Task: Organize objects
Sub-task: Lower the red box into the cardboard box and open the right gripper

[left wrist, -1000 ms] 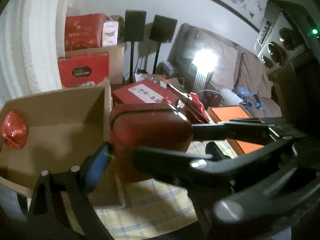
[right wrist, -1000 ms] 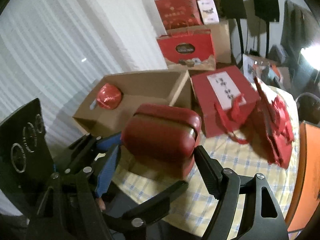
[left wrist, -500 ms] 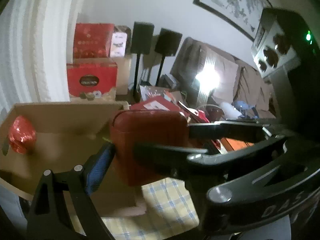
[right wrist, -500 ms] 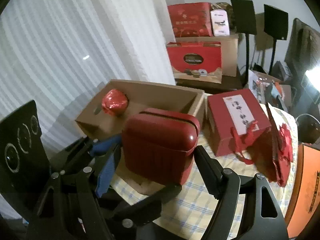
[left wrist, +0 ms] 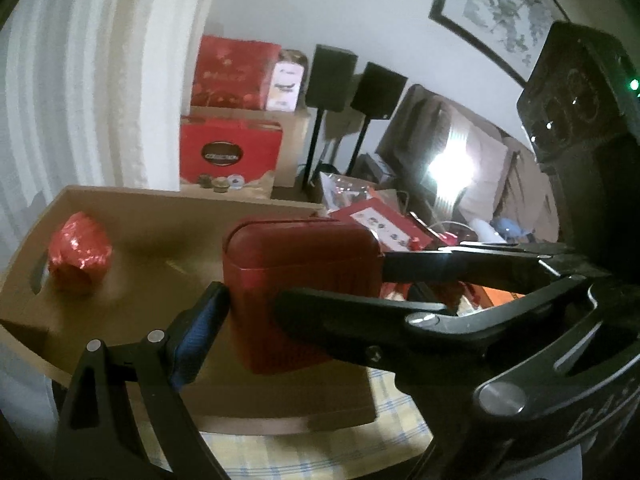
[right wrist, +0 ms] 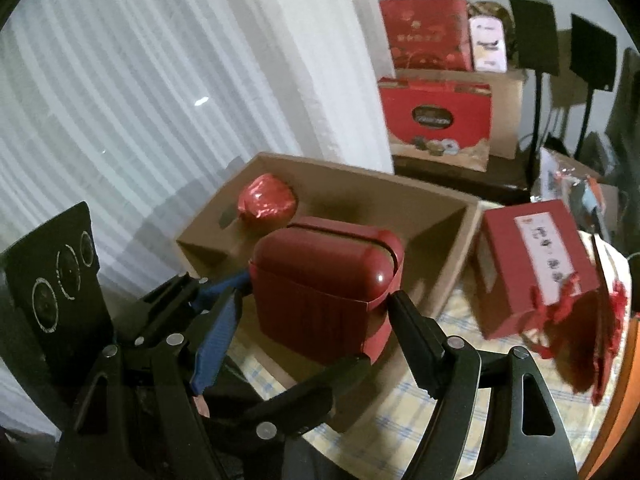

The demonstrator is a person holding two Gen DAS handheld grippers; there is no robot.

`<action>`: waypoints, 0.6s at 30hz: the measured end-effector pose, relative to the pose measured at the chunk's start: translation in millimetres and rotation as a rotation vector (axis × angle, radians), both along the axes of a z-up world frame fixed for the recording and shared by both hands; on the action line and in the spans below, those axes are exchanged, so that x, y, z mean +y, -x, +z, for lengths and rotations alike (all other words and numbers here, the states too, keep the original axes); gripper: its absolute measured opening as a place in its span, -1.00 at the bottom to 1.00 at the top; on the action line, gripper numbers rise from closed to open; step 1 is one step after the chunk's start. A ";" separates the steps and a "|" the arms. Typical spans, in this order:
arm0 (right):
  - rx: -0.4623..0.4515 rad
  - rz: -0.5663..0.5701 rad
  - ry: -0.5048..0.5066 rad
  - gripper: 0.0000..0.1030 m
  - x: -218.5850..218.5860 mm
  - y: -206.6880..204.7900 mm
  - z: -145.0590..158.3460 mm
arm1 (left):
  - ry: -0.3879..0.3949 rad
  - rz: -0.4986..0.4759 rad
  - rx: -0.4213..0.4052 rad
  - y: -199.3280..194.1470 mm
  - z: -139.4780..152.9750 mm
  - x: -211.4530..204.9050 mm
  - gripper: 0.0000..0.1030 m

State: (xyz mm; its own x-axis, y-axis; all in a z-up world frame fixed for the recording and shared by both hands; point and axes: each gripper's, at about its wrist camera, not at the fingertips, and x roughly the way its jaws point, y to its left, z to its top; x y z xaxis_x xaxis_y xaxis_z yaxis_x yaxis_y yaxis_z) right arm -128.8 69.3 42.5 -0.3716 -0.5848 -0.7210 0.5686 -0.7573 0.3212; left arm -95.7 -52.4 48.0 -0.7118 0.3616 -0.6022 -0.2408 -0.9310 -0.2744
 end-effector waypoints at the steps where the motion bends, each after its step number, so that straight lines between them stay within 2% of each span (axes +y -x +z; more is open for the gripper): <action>1: -0.016 0.006 0.003 0.52 -3.3 2.3 -4.4 | -0.002 0.003 -0.005 0.1 -2.0 -3.1 0.72; 5: -0.058 0.022 0.005 0.52 -14.2 6.7 -20.8 | 0.008 0.012 -0.029 1.8 -13.4 -11.5 0.72; 15: -0.189 0.002 -0.003 0.50 -16.6 22.8 -62.5 | 0.008 -0.012 -0.156 13.2 -59.2 -12.2 0.72; 18: -0.198 0.003 -0.004 0.46 -16.0 22.9 -66.2 | 0.006 -0.012 -0.185 15.2 -69.9 -12.0 0.71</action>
State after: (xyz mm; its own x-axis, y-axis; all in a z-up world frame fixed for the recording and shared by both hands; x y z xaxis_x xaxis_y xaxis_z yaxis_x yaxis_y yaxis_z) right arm -151.7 53.3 -23.7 -0.2208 -0.5828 -0.7820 0.4973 -0.7570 0.4238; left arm -110.9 -64.3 -22.0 -0.5840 0.3659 -0.7247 -0.1980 -0.9299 -0.3099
